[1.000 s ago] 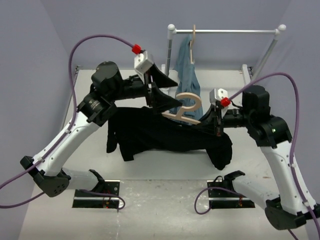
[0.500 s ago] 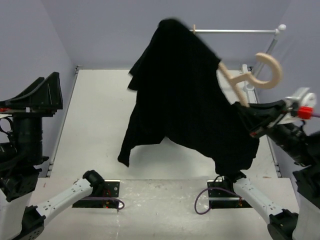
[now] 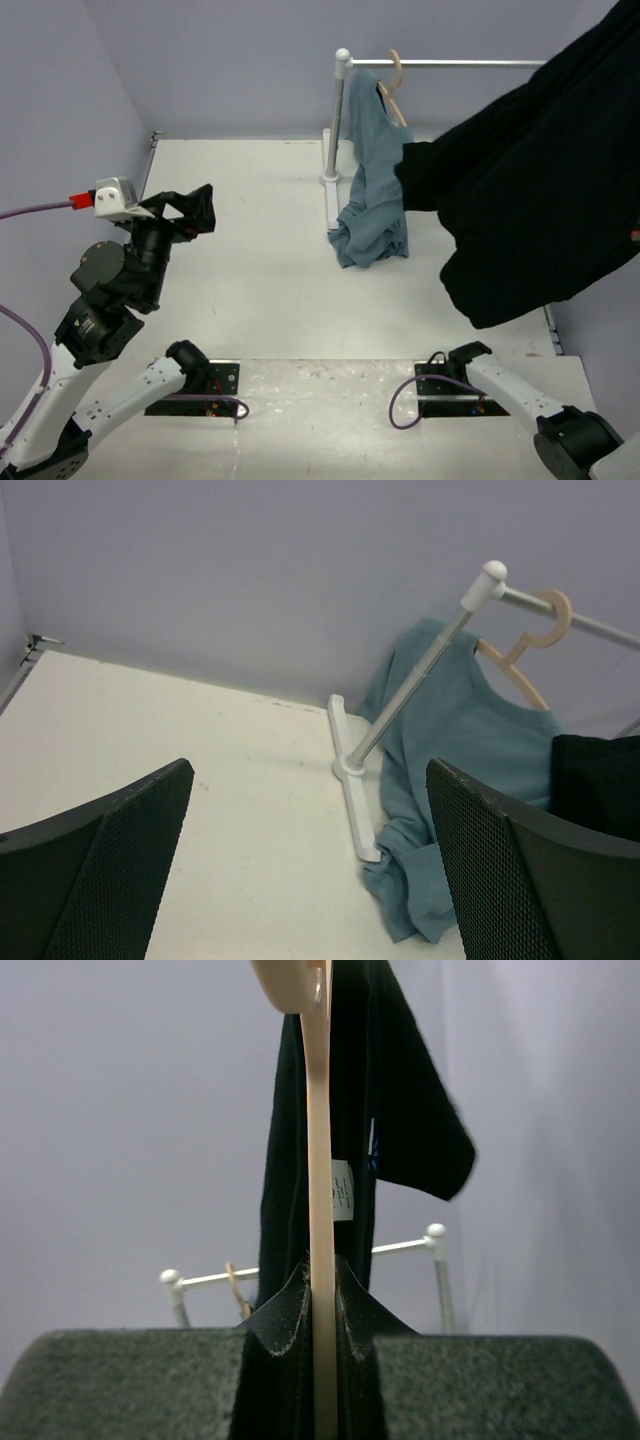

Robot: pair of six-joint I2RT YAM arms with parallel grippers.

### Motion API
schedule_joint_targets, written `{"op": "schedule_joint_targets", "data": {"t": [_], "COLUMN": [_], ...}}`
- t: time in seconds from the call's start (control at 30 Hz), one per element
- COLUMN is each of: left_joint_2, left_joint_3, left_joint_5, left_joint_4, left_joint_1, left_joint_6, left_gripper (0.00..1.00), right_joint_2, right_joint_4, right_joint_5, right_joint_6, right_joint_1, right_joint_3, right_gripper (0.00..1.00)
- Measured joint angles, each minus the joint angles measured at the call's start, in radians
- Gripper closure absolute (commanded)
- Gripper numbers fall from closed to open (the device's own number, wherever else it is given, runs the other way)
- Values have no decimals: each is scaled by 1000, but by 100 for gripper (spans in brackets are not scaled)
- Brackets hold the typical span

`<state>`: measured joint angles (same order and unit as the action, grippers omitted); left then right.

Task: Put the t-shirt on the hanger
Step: Place the hanger at the clothesline.

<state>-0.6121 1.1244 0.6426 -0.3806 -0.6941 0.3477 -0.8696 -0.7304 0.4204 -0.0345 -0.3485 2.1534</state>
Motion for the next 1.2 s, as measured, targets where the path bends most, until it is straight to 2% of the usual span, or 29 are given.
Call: {"op": "schedule_joint_targets", "data": {"t": [0.27, 0.5, 0.67, 0.9, 1.2], "left_joint_2": [0, -10, -11, 0, -76], "left_joint_3": [-91, -251, -322, -341, -343], "left_joint_5": [-49, -118, -156, -186, -263], "left_joint_4": [-4, -8, -10, -9, -11], "left_joint_1": [0, 0, 0, 0, 0], "left_joint_6": [5, 22, 36, 33, -12], "left_gripper": [0, 0, 0, 0, 0], "right_joint_2": [-36, -65, -75, -207, -559], "right_joint_4": [9, -12, -10, 31, 61], "right_joint_5": [30, -212, -348, -453, -513], "right_joint_6": [0, 98, 157, 192, 170], "right_joint_1": [11, 217, 256, 312, 378], "right_joint_3": [-290, -638, -833, -836, -555], "right_gripper": [100, 100, 100, 100, 100]}}
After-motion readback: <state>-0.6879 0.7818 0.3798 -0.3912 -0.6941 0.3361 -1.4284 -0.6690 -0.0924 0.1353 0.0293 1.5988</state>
